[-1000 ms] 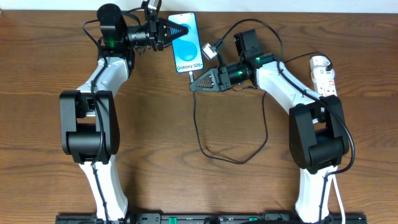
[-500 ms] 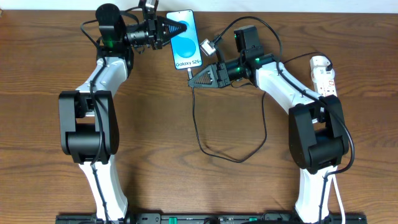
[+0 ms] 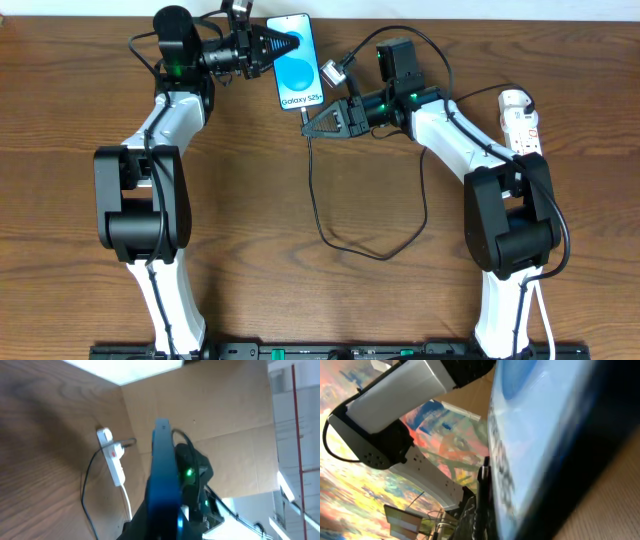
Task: Plug charger to phone and switch on socket
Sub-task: 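Carry the connector with the right gripper to the phone's bottom port, then align and push the connector into the phone's port with the right gripper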
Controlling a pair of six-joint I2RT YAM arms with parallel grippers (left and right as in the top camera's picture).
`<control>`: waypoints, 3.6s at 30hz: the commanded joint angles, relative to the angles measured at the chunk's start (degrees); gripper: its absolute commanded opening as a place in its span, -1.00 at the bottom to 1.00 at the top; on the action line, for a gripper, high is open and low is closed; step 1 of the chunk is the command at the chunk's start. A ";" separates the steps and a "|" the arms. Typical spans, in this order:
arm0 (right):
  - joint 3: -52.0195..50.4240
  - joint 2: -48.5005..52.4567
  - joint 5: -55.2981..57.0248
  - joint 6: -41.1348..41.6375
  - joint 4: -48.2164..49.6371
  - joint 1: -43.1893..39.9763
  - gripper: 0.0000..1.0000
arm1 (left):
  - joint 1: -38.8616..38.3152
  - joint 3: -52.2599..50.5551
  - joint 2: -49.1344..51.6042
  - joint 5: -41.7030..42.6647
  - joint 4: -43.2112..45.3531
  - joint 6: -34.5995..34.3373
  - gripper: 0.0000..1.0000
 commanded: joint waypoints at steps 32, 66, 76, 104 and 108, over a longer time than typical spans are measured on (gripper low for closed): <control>0.35 0.04 -0.90 6.21 5.22 0.42 -0.98 | 1.99 0.37 -2.08 -3.91 0.61 -3.43 -0.85; 0.35 0.42 -0.90 6.67 6.82 -0.26 -0.98 | 0.70 0.37 -2.10 -2.23 5.07 -6.58 -0.85; 0.26 0.68 -0.90 6.40 5.73 -0.26 -0.98 | 0.70 0.37 -2.10 -2.16 5.07 -7.30 -0.85; 0.13 0.68 -0.83 6.45 6.75 -1.95 -0.98 | -0.17 0.37 -2.08 -0.37 5.07 -7.28 -0.85; 0.13 0.68 -0.83 6.47 6.75 -2.10 -0.98 | -0.17 0.35 -2.10 -0.20 5.07 -7.28 -0.85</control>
